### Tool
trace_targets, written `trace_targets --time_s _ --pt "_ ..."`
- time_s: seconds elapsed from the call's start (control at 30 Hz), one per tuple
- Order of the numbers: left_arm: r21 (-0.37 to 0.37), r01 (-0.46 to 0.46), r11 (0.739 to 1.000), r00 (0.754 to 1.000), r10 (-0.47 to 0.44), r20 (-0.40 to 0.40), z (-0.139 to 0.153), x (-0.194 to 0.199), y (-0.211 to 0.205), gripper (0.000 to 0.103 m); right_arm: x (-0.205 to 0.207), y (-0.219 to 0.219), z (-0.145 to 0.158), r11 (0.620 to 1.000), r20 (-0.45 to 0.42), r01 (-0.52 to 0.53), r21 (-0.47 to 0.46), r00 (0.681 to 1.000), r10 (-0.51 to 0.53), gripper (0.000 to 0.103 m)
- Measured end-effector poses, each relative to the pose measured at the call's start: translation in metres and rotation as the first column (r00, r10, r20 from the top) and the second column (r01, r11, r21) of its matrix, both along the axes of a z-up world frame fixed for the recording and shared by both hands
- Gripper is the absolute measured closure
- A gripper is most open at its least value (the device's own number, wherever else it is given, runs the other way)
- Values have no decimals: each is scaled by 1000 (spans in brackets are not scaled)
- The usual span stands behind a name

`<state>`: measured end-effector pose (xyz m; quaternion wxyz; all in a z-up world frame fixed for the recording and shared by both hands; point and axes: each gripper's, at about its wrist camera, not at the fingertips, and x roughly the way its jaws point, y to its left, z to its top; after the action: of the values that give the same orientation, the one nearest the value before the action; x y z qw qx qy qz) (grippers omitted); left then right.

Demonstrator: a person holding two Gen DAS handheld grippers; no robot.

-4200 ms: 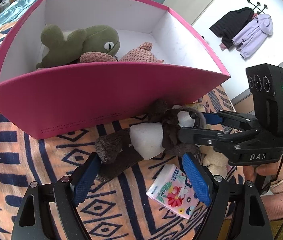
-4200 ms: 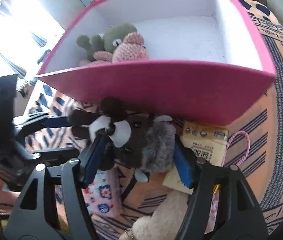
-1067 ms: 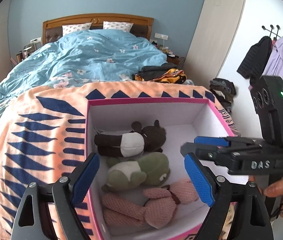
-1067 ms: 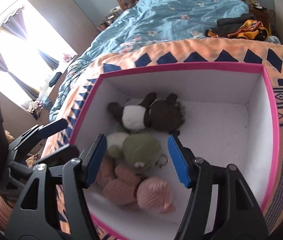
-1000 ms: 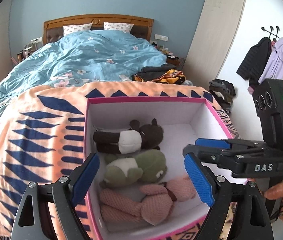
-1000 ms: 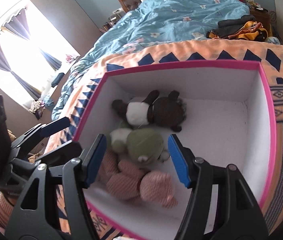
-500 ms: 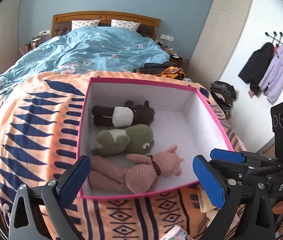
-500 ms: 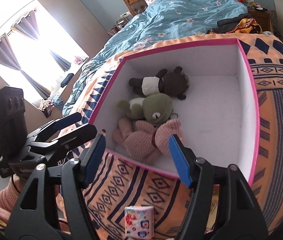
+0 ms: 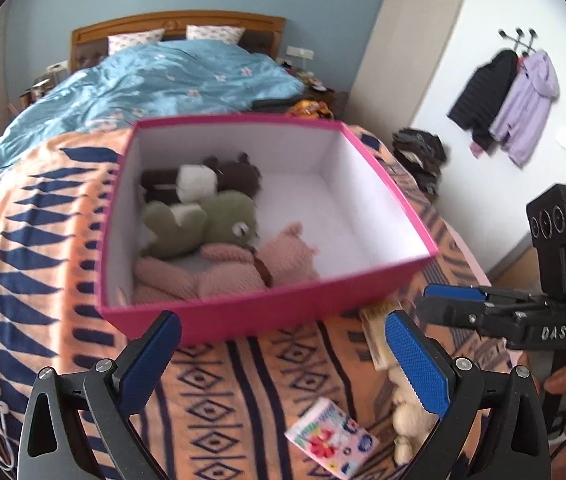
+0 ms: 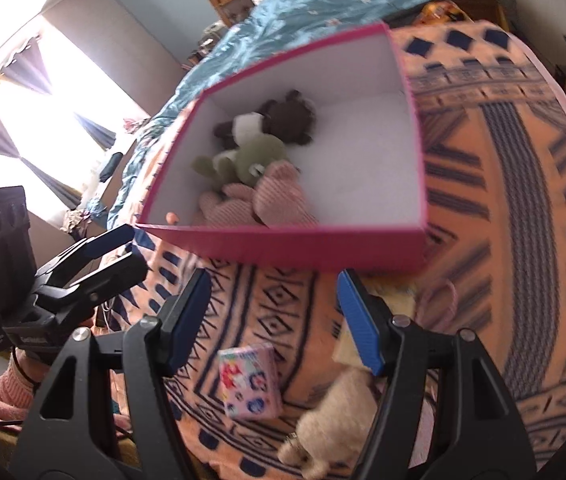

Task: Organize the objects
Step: 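Move the open right gripper out of the box toward the cream teddy bear, then lower the right gripper onto the cream curly teddy bear and close it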

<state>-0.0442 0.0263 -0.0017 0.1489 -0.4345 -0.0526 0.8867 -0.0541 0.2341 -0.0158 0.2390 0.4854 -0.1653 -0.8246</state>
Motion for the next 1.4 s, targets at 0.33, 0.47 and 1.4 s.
trace_targets --time_s 0.33,0.47,1.4 --pt "-20 144 989 988 -143 62 -25 16 43 0 27 33 -26 995 88 87 47 992 -91 36" --pt "-21 180 983 981 -178 79 -31 20 55 0 38 37 -30 994 106 91 56 990 -97 36" --pt "-7 306 952 931 -298 210 -70 29 91 0 60 40 -56 997 205 79 5 976 -78 44"
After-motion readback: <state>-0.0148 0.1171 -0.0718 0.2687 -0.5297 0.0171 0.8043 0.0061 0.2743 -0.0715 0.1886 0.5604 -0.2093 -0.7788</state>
